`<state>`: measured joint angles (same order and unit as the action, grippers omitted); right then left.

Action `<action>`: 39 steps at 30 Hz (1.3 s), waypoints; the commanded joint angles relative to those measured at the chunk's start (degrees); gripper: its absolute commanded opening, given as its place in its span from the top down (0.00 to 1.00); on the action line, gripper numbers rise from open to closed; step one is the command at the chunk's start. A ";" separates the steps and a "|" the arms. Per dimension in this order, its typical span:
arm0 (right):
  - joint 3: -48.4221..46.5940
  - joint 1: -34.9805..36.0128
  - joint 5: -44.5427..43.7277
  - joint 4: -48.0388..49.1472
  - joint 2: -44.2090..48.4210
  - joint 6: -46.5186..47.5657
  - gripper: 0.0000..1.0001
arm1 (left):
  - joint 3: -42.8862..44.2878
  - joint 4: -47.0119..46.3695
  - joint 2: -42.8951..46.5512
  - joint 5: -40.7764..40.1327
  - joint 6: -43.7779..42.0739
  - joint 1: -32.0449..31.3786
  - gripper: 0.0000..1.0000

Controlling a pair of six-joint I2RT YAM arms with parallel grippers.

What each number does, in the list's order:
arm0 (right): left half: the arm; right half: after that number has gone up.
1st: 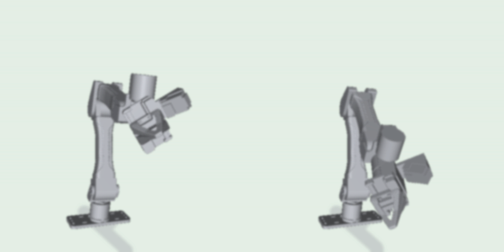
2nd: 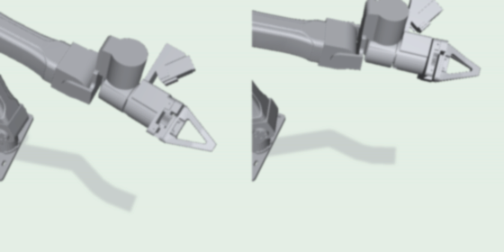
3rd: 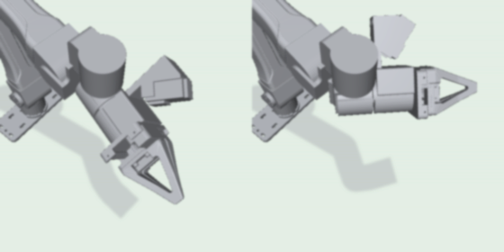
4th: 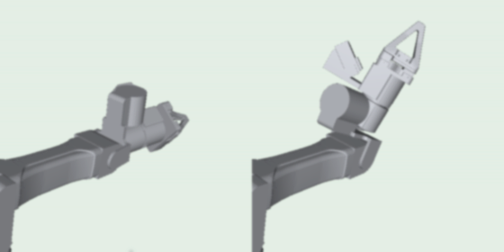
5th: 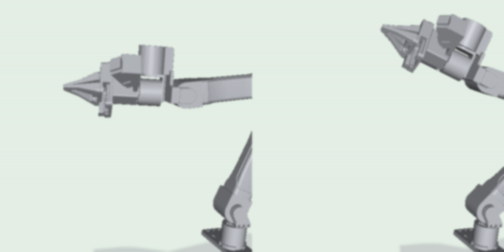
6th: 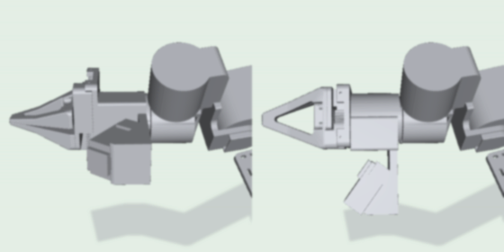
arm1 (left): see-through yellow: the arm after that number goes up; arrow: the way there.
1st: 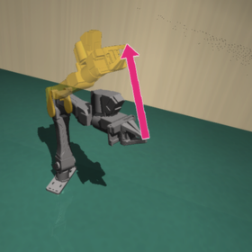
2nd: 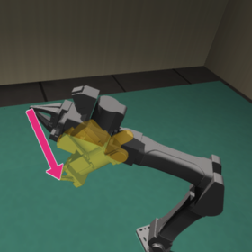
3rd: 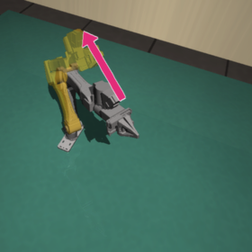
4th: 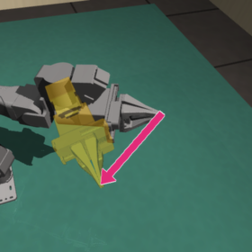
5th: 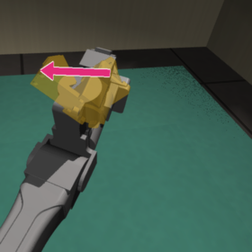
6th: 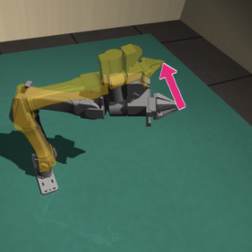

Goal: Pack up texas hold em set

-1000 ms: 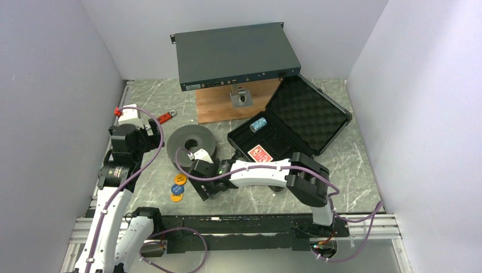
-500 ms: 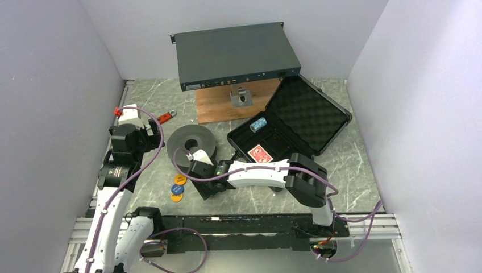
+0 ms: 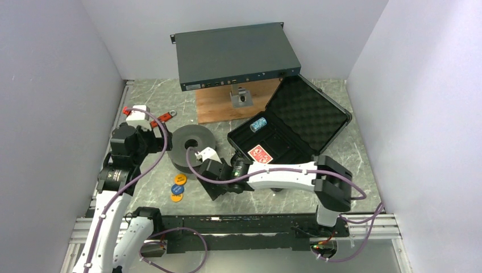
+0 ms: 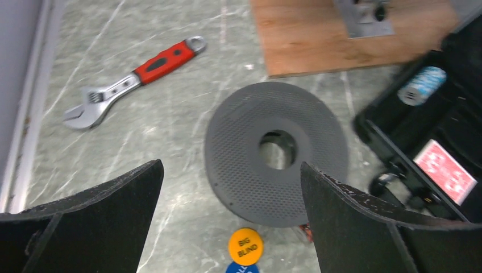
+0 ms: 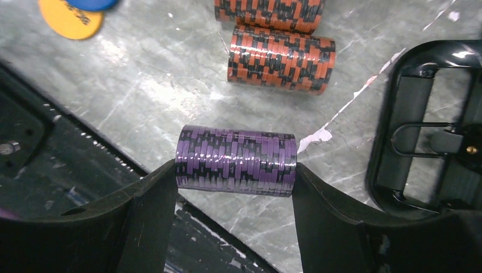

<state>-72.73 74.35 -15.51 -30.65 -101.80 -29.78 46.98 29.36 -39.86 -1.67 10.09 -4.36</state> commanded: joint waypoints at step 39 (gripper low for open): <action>19.60 0.81 -8.28 34.96 32.58 28.92 0.63 | -2.68 -17.29 -11.47 52.69 11.07 -15.32 0.20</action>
<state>-52.21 74.59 -22.39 -5.32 -71.24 -6.24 44.25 15.68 -51.18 47.11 18.41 -19.33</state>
